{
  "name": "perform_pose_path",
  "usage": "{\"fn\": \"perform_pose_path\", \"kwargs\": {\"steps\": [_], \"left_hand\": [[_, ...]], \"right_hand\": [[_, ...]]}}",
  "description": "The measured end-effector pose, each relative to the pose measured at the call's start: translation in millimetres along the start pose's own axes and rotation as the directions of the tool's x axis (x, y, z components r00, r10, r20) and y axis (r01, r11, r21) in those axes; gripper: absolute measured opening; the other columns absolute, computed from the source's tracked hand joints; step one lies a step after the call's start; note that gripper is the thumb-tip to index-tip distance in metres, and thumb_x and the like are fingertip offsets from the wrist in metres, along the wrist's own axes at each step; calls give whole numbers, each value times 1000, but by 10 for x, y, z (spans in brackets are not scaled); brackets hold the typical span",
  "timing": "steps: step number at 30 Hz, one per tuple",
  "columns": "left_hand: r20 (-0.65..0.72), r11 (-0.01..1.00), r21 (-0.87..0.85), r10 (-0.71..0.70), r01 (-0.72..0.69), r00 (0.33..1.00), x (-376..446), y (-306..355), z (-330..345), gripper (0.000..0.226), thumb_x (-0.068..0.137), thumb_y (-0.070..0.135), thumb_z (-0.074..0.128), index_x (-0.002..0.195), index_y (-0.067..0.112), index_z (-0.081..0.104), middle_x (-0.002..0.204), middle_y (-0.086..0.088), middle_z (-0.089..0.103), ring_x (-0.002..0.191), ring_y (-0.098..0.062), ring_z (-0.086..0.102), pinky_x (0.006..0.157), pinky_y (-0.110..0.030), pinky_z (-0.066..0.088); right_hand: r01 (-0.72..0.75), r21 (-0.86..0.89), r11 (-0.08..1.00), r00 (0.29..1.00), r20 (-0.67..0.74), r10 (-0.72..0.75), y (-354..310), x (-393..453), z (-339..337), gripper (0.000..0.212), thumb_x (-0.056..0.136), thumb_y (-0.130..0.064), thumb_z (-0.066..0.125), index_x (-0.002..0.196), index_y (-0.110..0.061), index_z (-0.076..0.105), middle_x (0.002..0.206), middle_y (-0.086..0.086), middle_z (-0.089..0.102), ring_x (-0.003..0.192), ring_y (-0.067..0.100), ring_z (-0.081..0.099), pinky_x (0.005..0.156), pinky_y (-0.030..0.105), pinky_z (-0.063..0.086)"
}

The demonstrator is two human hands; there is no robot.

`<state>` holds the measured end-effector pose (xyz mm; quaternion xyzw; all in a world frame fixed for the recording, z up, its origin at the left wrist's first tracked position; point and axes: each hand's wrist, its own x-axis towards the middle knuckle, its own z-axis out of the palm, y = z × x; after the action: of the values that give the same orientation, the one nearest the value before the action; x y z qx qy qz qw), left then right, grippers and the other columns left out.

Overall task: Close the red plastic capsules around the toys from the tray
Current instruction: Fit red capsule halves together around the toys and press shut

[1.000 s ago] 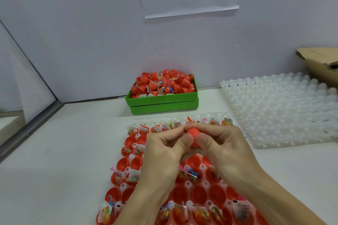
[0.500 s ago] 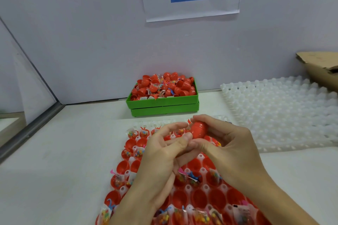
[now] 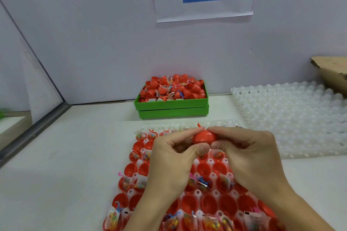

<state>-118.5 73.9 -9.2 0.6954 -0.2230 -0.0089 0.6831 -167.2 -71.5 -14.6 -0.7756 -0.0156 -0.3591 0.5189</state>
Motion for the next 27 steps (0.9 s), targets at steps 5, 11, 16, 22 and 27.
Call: {"fn": "perform_pose_path", "kwargs": {"steps": [5,11,16,22,27], "left_hand": [[-29,999,27,21,-21,999,-22,1,37,36,73,-2,79,96,26,77,85,8,77,86,-9,74,77,-19,57],[-59,985,142,104,-95,993,-26,-12,71,42,73,-4,78,95,32,76,73,0,76,77,-23,73,76,-30,60],[-46,988,119,104,-98,994,-1,-1,36,44,77,-12,70,91,29,77,74,4,76,66,-18,73,69,-33,61],[-51,992,82,97,-93,994,2,19,28,45,76,-10,73,89,32,76,78,13,76,65,-14,74,64,-19,57],[-43,992,77,101,-98,994,-4,21,30,44,76,-6,75,89,36,77,79,11,77,67,-15,74,66,-21,59]], "right_hand": [[8,-32,999,999,-40,-9,-4,-23,29,65,70,20,71,86,-44,73,70,-26,72,64,-4,69,64,8,52],[-31,8,999,999,-19,32,16,-36,36,64,73,22,67,82,-40,74,67,-23,72,63,-4,69,62,6,50],[-114,105,988,993,37,110,-6,-2,34,58,73,18,70,75,-40,77,66,-12,74,64,6,72,65,15,55],[-175,237,956,984,12,177,-40,19,58,57,69,18,75,70,-40,78,70,-10,76,68,2,72,64,10,53],[-160,197,967,987,13,160,-59,19,39,56,70,18,74,69,-38,77,68,-10,75,67,3,72,64,10,53]]}}
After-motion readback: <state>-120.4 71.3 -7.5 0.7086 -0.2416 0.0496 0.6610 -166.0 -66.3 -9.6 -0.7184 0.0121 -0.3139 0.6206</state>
